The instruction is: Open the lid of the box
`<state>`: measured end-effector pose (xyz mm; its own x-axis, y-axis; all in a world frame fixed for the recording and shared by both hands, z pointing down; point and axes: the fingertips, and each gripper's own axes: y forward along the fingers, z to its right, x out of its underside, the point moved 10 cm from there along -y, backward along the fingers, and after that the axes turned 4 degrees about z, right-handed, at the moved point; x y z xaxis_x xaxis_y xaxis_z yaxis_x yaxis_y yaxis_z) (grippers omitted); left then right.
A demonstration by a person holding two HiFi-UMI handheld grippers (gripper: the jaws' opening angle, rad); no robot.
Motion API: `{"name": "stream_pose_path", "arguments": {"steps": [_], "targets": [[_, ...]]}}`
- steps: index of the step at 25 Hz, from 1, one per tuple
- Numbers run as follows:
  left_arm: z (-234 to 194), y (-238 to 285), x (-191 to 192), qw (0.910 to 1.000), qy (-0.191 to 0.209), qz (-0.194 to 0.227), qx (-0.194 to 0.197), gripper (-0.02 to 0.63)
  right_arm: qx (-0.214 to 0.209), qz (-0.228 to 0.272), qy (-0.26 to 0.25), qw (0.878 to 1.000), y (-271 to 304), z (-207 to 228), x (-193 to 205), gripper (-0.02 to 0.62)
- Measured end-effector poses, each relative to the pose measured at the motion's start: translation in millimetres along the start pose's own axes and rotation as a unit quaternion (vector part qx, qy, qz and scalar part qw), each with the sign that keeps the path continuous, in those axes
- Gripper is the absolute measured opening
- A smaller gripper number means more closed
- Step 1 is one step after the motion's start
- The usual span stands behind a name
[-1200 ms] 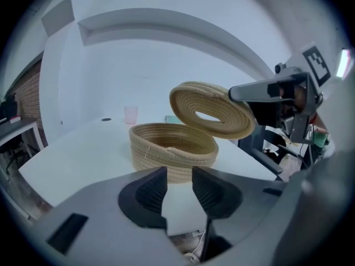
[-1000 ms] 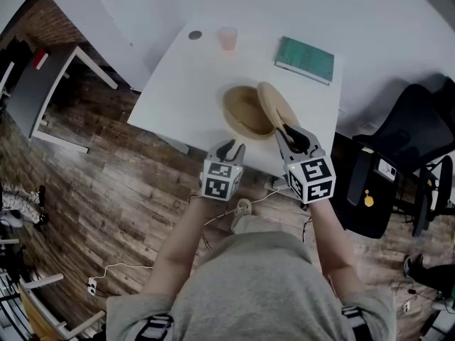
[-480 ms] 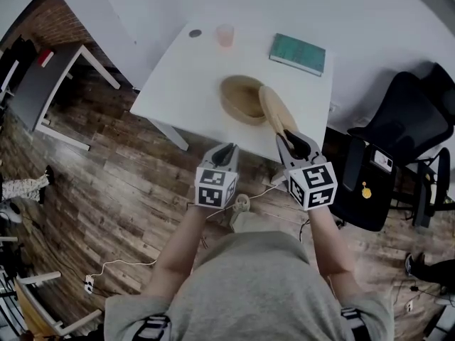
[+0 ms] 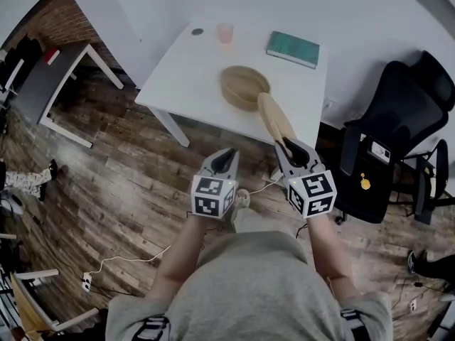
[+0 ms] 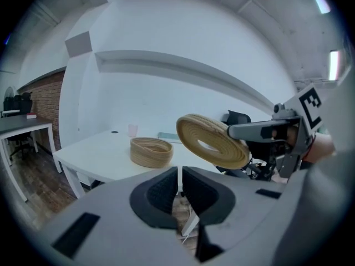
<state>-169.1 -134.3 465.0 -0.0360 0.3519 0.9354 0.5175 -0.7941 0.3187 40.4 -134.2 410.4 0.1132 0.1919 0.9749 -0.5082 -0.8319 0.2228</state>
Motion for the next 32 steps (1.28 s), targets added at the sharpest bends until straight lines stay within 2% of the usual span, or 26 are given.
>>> {"name": "stream_pose_path", "arguments": {"steps": [3,16,32], "targets": [[14,-19,8,1.0000,0.003,0.004,0.001,0.025,-0.003,0.001,0.000,1.000,-21,-12,5,0.071],[45,-89,24,0.9991,-0.032,0.024,-0.013,0.024,-0.023,0.002,0.008,1.000,-81,-52,23,0.071],[62,-121,20,0.9988,-0.022,0.043,-0.008,0.023,-0.027,0.008,0.016,0.999,-112,-69,32,0.071]]}}
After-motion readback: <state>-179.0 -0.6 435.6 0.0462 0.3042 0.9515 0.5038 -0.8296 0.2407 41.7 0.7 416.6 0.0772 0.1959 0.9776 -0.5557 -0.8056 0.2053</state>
